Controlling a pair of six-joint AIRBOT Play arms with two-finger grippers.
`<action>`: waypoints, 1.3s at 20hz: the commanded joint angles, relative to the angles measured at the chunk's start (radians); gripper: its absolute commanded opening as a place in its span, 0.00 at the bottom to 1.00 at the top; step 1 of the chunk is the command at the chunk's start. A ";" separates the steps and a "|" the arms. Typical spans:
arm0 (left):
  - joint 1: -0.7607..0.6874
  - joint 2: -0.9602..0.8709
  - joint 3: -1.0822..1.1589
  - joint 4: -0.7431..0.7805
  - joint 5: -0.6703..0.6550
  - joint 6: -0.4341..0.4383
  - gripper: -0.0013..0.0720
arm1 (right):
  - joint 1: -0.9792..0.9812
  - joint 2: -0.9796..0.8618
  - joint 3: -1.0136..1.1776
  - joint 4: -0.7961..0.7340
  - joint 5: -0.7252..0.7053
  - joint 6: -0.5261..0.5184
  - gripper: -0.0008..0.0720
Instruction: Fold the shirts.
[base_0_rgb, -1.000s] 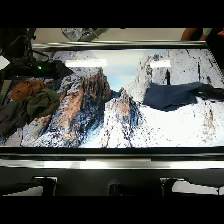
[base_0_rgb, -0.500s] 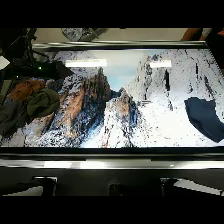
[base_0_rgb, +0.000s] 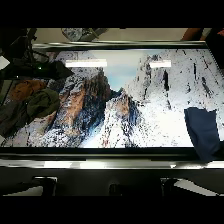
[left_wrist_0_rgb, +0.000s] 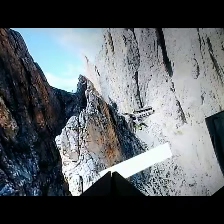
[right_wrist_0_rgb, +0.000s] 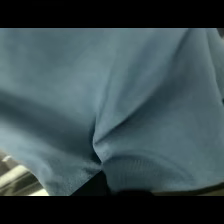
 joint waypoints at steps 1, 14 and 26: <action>0.000 0.000 0.000 0.000 -0.006 0.001 0.06 | -0.001 0.005 -0.039 -0.106 -0.035 0.004 0.07; 0.036 0.004 0.240 0.203 0.011 -0.037 0.05 | 0.039 0.073 0.585 -0.055 -0.163 -0.050 0.93; -0.116 0.030 -0.246 0.850 -0.203 -0.362 0.93 | 0.963 -0.036 0.520 -0.006 0.105 -0.072 0.94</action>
